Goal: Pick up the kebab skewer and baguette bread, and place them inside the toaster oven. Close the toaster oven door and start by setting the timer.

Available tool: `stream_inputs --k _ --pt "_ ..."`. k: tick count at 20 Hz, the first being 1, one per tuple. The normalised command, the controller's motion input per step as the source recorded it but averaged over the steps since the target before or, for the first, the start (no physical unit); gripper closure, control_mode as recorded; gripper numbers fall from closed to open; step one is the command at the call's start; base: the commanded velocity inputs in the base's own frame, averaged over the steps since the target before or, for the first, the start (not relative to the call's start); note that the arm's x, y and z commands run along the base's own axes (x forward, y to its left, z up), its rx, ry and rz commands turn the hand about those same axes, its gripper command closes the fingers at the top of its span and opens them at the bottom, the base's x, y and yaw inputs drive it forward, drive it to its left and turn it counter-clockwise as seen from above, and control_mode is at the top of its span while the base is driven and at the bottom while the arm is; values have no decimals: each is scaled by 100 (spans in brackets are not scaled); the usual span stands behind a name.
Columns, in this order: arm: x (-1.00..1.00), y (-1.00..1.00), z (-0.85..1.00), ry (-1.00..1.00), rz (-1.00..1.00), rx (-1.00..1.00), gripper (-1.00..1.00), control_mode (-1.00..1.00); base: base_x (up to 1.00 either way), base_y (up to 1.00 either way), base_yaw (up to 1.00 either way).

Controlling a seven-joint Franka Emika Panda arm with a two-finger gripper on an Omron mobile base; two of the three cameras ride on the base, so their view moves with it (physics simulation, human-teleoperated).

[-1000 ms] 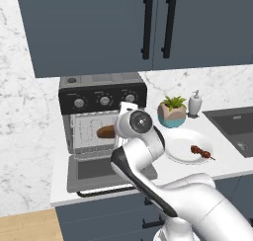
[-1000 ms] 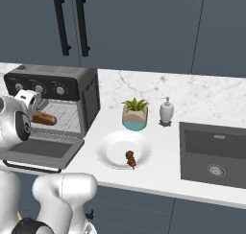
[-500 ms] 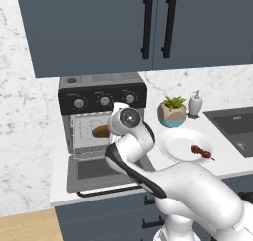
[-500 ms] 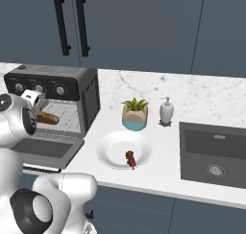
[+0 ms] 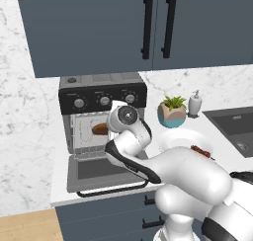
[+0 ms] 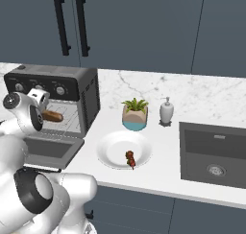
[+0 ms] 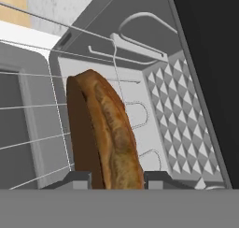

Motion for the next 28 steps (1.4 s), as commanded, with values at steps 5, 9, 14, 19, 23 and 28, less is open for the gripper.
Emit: stream_inputs --k 5,9,14,19,23,28 --pt "21 0 -9 0 0 0 100 -100 0 0 0" --pt "4 0 -19 0 0 0 100 -100 0 0 0" --pt "12 0 -17 0 0 0 100 -100 0 0 0" --pt "7 0 -4 0 0 0 100 -100 0 0 0" --pt "0 0 0 0 0 0 100 -100 0 0 0" --pt "0 0 0 0 0 0 100 -100 0 0 0"
